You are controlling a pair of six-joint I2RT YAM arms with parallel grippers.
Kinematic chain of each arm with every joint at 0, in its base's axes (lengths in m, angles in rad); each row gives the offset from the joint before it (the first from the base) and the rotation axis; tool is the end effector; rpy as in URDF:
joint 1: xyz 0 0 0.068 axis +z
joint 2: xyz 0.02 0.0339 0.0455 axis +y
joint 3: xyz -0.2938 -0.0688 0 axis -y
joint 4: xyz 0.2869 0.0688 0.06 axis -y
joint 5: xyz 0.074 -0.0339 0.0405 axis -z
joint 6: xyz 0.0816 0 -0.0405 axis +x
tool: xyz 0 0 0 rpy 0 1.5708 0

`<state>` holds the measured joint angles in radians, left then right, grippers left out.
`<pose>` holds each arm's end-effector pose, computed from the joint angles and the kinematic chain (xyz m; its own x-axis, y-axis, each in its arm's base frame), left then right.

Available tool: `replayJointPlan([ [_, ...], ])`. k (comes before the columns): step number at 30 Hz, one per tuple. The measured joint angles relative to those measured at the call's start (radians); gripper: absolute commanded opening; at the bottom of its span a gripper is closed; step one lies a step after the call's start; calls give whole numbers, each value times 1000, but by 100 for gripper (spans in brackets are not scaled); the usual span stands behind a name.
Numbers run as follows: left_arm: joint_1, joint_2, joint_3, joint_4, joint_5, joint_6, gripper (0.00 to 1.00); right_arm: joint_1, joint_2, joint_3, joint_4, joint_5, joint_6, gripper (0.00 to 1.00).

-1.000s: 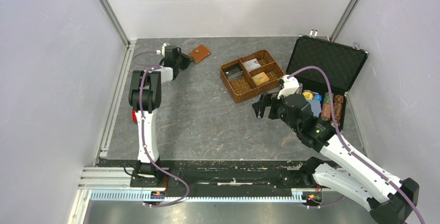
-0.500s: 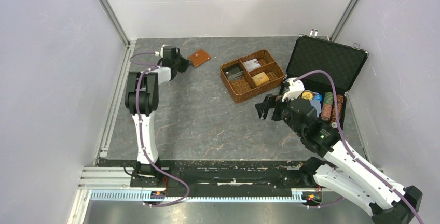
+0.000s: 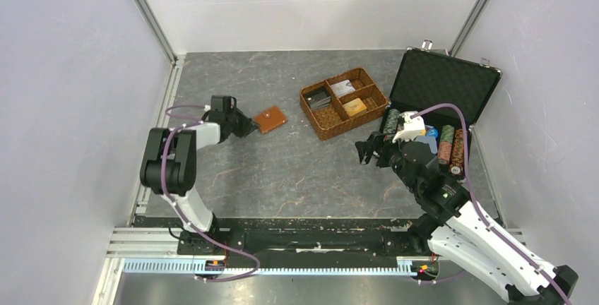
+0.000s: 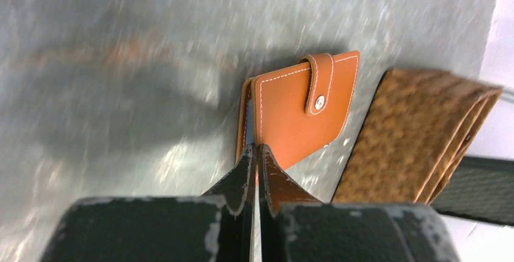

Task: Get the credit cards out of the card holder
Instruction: Move the card holder to the center of the board.

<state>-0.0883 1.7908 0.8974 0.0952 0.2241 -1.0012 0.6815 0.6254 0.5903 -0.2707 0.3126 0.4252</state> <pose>0.4146 -0.0549 0.1043 -0.5872 -0.7723 -0.2424 -0.4710 0.5696 -0.6736 0.1830 0.1161 0.2897 -0.3663 0.2083 -0.9069 -0.2421 0.9197 0.3090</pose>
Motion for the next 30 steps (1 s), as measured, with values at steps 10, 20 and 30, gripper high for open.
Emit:
replayJointPlan([
  [10, -95, -413, -306, -167, 6, 68, 2, 0, 26, -13, 0, 11, -53, 96],
  [20, -270, -629, -411, -309, 55, 109, 2, 0, 111, 13, -1, -11, -124, 90],
  [30, -346, -572, -456, -297, 221, 187, 2, 0, 117, -7, 119, -227, -238, 66],
])
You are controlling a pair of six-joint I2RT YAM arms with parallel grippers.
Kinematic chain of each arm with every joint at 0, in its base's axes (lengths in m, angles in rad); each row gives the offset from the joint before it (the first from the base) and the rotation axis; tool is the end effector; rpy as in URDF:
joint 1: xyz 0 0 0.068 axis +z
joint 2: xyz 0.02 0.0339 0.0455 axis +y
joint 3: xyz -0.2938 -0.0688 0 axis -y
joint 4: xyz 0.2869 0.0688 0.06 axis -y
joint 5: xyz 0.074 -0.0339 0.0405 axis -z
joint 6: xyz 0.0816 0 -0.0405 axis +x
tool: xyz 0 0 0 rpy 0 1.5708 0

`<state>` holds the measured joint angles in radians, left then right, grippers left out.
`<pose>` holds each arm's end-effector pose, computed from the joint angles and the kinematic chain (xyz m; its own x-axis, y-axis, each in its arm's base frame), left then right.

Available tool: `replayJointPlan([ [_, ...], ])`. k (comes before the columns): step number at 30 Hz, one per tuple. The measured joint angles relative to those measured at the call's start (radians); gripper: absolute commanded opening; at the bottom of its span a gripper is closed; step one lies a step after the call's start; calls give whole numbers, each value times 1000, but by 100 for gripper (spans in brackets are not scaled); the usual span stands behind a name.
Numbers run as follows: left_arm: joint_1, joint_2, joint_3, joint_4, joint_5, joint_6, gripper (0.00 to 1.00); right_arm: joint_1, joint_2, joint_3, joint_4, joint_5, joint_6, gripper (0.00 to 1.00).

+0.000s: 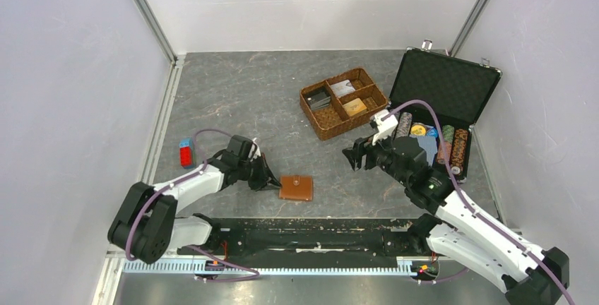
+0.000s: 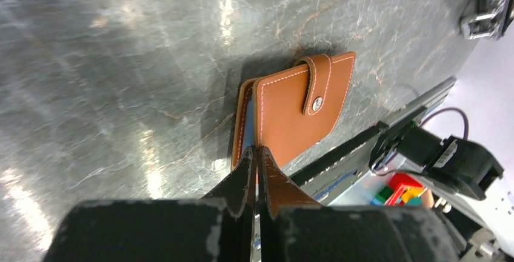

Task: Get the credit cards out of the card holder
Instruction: Move the card holder to the center of the board, then open the card holder at the center of the board.

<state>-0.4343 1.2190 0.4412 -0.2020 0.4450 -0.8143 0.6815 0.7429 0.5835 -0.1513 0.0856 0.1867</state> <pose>0.2098 -0.1360 0.1081 -0.9515 -0.2823 -0.1225 -0.1378 0.7469 -0.6506 0.1941 0.1485 0.2785 -0.3381 -0.0361 -0.9404 -0.5106 0.8465 0.1510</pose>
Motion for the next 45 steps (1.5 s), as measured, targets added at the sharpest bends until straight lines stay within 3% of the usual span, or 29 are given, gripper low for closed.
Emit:
replayJointPlan([
  [5, -55, 71, 42, 2, 48, 47, 6, 7, 47, -95, 132, -167, -2, 61],
  [9, -76, 91, 98, -36, 58, 80, 28, 56, 115, -135, 187, -217, -2, 60],
  [16, -76, 56, 212, -145, -22, 103, 50, 260, 240, -150, 294, -161, -81, 58],
  [23, -76, -83, 296, -291, -193, 139, 57, 456, 403, -150, 399, -39, -219, 56],
  [31, -71, -254, 332, -438, -416, 198, 62, 480, 545, -148, 500, 18, -288, 52],
  [45, -71, -299, 314, -468, -468, 197, 64, 480, 695, -98, 610, 18, -364, 51],
])
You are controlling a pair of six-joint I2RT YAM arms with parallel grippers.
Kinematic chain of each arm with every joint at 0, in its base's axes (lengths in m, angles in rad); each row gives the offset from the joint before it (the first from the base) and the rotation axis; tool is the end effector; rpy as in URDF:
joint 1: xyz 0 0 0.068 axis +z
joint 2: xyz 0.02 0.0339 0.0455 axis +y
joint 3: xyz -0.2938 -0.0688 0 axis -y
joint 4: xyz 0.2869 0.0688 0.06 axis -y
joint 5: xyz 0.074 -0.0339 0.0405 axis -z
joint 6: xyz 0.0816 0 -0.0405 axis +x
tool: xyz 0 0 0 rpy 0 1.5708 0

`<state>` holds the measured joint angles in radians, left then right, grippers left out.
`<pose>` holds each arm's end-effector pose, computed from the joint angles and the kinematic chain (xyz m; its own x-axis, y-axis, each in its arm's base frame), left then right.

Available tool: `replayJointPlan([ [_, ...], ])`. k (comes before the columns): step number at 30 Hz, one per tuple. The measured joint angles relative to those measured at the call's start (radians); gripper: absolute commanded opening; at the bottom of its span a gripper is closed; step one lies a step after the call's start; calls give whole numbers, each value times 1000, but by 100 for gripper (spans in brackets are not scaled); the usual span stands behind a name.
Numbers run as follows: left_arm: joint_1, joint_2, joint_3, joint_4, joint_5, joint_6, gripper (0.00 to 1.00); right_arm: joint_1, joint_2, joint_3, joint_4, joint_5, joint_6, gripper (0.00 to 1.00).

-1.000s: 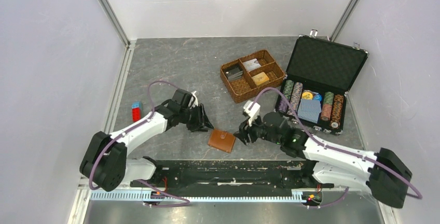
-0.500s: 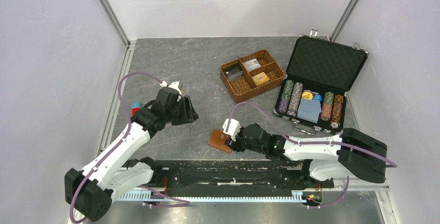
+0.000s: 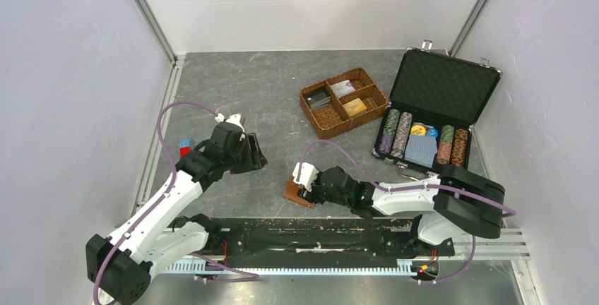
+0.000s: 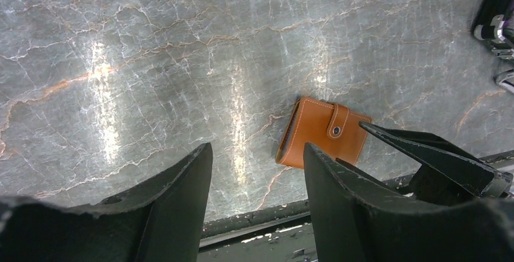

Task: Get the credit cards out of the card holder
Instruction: Open the card holder at the center of the board.

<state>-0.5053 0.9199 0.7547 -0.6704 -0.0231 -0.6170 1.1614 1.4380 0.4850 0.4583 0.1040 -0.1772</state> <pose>0.2102 -0.1141 0.2438 -0.8015 -0.2177 -0.5570 0.0081 0.9273 -0.3741 0.1402 0.3019 0.1319 -0.0316 -0.5133 -0.8576 -0.8956 0.3954 -0.2037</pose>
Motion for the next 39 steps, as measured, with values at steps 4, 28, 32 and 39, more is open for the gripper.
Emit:
replayJointPlan([
  [4, 0, 5, -17, 2, 6, 0, 64, 0, 44, 13, 20, -2, -11, 51],
  [28, 0, 35, -90, 79, 124, -23, 64, 2, 64, -91, 163, 80, 75, 11],
  [32, 0, 38, -105, 95, 140, -35, 64, 2, 39, -91, 151, 57, 82, 22],
  [39, 0, 30, -138, 101, 139, -50, 65, 2, 24, -52, 133, -2, 51, 38],
])
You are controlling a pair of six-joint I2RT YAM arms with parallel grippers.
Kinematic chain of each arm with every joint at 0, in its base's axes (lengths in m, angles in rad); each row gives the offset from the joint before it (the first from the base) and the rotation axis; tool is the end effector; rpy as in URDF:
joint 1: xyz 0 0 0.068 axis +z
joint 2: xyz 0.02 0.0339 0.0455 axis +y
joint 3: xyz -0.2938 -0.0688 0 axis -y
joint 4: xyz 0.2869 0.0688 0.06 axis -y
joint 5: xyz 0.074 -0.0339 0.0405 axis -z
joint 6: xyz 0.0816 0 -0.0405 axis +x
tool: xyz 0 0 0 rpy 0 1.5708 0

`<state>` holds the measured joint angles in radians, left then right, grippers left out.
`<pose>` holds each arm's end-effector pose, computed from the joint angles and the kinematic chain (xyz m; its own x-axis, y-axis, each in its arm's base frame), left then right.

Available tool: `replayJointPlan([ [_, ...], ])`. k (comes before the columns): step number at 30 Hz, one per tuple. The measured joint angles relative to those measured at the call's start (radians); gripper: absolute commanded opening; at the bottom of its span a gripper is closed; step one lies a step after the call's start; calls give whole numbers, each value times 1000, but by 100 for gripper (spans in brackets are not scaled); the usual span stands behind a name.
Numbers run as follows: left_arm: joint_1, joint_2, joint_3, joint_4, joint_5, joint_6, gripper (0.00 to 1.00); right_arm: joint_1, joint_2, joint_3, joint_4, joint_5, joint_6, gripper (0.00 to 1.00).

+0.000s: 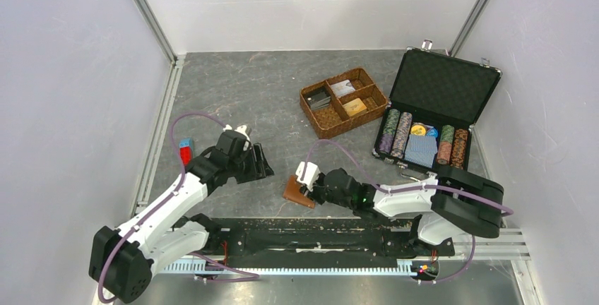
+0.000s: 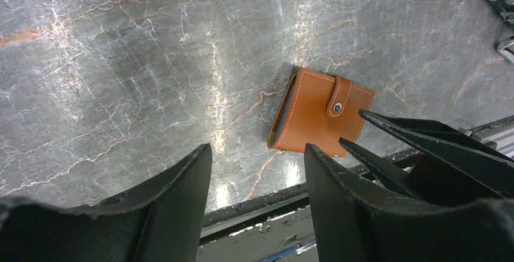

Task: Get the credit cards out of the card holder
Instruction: Open the card holder at the center of the board.

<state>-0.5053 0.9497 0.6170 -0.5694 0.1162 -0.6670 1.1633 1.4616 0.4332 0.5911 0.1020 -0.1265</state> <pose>0.2019 -0.1225 0.1938 -0.8758 -0.2177 -0.4308 0.0024 0.8905 -0.4550 0.1376 0.2979 0.1251 -0.0559 -0.4461 -0.8932 -0.8910 0.4261 -0.1571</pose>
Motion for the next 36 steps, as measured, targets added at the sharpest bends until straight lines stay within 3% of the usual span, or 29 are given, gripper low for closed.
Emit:
replayJointPlan([
  [16, 0, -24, -9, 0, 0, -14, 64, 0, 153, 128, -61, -24, -102, 40],
  [24, 0, -24, -10, 1, 8, -16, 64, 5, 142, 64, 27, 22, -58, 29],
  [30, 0, -20, -10, 2, 20, -16, 64, 5, 92, -17, 69, 109, -14, 0],
  [36, 0, -15, -19, 16, 28, -17, 65, 5, 82, -24, 65, 148, 47, 0],
])
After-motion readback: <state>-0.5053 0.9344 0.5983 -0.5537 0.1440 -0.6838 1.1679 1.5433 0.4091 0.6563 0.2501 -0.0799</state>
